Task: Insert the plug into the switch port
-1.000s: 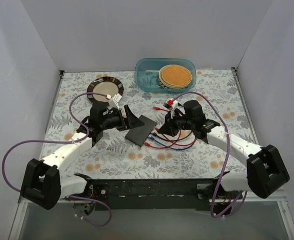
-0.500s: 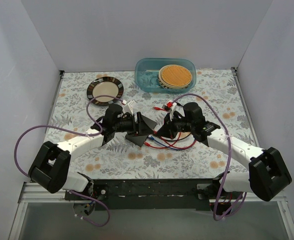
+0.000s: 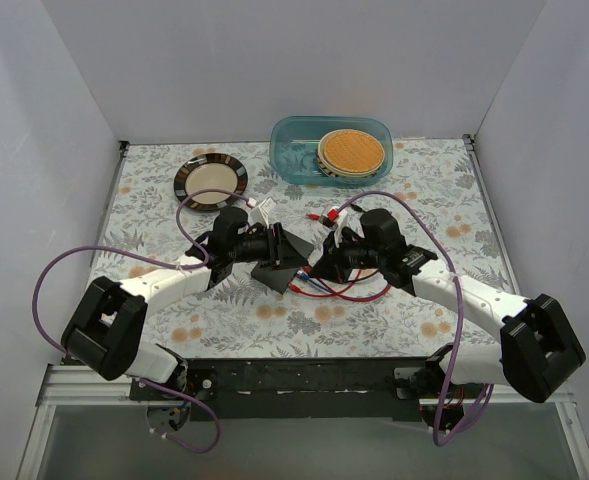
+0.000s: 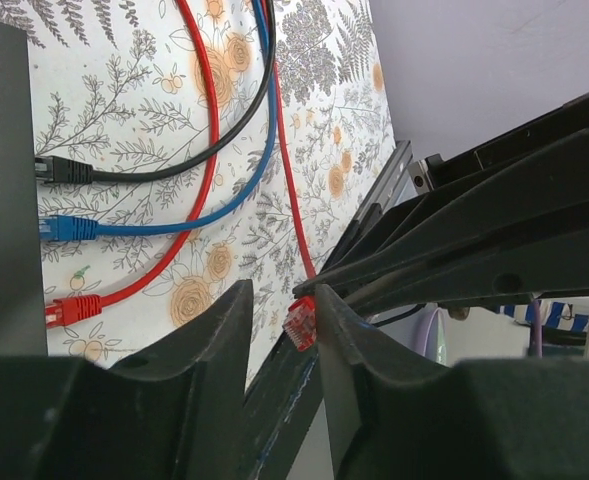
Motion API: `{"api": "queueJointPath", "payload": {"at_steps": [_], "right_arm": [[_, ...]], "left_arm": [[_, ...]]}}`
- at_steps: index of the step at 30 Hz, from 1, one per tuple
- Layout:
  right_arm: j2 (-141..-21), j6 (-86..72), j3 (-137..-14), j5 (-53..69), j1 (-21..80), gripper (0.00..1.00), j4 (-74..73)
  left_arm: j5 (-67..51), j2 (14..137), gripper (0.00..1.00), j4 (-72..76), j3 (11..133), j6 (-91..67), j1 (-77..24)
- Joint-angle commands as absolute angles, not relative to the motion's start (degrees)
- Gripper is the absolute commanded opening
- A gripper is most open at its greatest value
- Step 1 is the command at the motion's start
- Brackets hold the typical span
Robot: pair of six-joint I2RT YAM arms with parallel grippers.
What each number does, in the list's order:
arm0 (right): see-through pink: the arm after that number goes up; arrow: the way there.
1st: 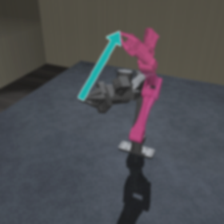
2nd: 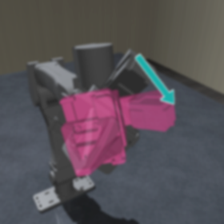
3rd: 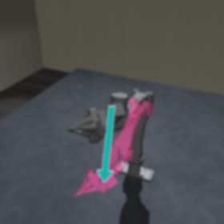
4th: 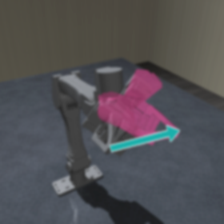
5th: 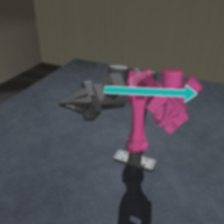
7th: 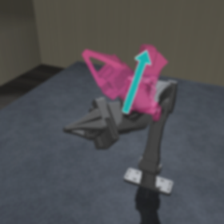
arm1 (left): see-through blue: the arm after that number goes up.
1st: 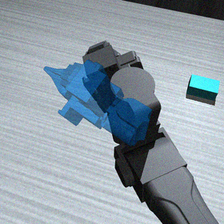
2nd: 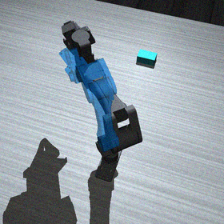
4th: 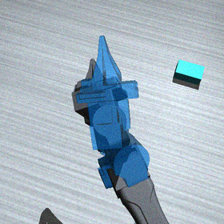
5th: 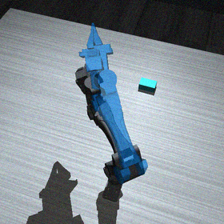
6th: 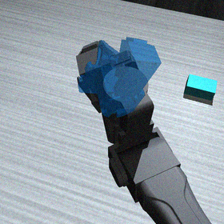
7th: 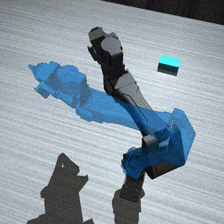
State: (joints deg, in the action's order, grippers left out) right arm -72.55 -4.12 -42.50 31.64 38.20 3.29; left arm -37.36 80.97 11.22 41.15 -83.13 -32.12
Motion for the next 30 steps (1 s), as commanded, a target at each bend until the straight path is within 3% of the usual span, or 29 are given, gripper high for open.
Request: {"api": "queueJointPath", "payload": {"at_steps": [1, 3, 12, 15, 17, 22, 23, 28, 29, 30], "right_arm": [[-71.5, -3.8, -43.5, 30.3, 38.9, 0.01, 4.6], [-71.5, -4.0, -43.4, 29.1, 39.1, 0.01, 4.7], [-71.3, -5.6, -43.5, 24.7, 39.7, 0.01, 5.5], [-71.2, -5.9, -43.9, 23.9, 39.8, 0.01, 5.5], [-71.1, -6.1, -43.9, 23.8, 39.8, 0.01, 5.6], [-71.3, -6.1, -44.2, 23.2, 39.9, 0.01, 5.7], [-71.4, -6.0, -44.3, 23.2, 40.0, 0.01, 5.3], [-72.0, -5.7, -44.7, 23.1, 40.1, 0.02, 4.6], [-72.0, -5.5, -45.1, 23.1, 40.0, 0.07, 4.4], [-72.1, -5.2, -45.4, 23.1, 40.1, 0.2, 3.1]], "left_arm": [[-38.7, 80.6, 0.27, 12.6, 42.8, -83.0, -32.4], [-39.5, 80.8, 0.23, 12.8, 42.9, -83.1, -32.4], [-41.6, 81.4, 0.2, 14.4, 42.9, -83.6, -32.7], [-41.8, 81.4, 0.32, 14.3, 43.0, -83.6, -32.8], [-41.9, 81.4, 0.31, 14.3, 43.0, -83.6, -32.8], [-42.1, 81.6, 0.13, 14.3, 43.1, -83.5, -32.9], [-42.1, 81.5, 0.0, 14.3, 43.0, -83.6, -32.9], [-40.3, 80.0, 0.0, 14.1, 42.5, -83.4, -32.9], [-40.0, 79.7, 0.0, 13.9, 42.5, -83.1, -32.9], [-39.6, 79.4, 0.0, 13.8, 42.5, -82.8, -32.9]]}}
